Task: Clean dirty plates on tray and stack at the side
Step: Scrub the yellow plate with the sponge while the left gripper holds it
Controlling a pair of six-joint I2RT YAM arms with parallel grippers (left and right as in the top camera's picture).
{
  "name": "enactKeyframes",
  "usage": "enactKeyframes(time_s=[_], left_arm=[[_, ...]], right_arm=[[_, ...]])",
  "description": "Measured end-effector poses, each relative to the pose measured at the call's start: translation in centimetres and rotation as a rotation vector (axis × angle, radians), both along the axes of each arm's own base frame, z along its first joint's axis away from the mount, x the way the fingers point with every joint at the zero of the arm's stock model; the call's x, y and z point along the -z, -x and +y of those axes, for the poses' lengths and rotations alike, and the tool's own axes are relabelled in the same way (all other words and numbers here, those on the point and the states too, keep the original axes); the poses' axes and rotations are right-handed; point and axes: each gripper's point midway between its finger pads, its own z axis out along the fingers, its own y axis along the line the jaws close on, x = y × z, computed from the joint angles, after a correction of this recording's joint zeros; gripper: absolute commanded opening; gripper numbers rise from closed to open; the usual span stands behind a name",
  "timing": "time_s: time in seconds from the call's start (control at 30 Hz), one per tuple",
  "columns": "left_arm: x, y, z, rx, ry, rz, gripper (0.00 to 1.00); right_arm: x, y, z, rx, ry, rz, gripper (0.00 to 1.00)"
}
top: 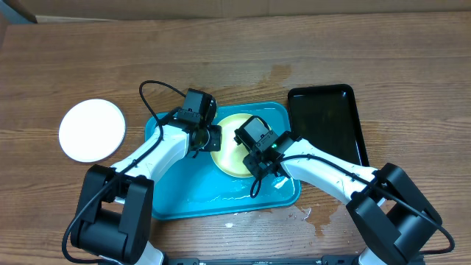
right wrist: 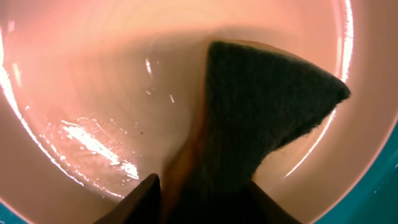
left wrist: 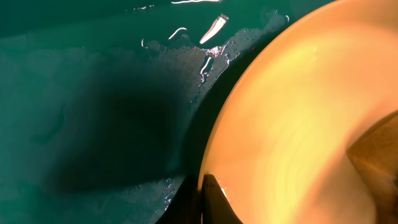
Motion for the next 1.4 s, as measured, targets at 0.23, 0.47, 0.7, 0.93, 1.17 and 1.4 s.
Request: enactKeyframes(time_s=[0.23, 0.47, 0.7, 0.93, 1.17, 1.4], left_arm=[[0.0, 0.0, 0.0, 0.000, 0.000, 0.001, 0.04], [0.0, 0.1, -0.1, 0.002, 0.002, 0.004, 0.04], [0.1, 0.2, 0.0, 0.002, 0.000, 0.008, 0.04], [0.1, 0.4, 0.1, 0.025, -0.014, 0.011, 0.04], [0.2, 0.4, 0.2, 0.047, -0.021, 0.008, 0.04], [0.2, 0.5, 0.2, 0.049, -0.023, 0.010, 0.04]], right_arm=[[0.1, 0.1, -0.3, 0.010, 0.010, 0.005, 0.20], [0.4, 0.3, -0.4, 0.016, 0.010, 0.006, 0.08], [0.6, -0.4, -0.7, 0.028, 0.018, -0.042, 0.04], [0.7, -1.5, -0.8, 0.043, 0.015, -0.111, 0.04], [0.6, -2.1, -0.8, 0.053, 0.014, -0.148, 0.04], [0.6, -2.3, -0.9, 0.056, 0.015, -0.160, 0.04]])
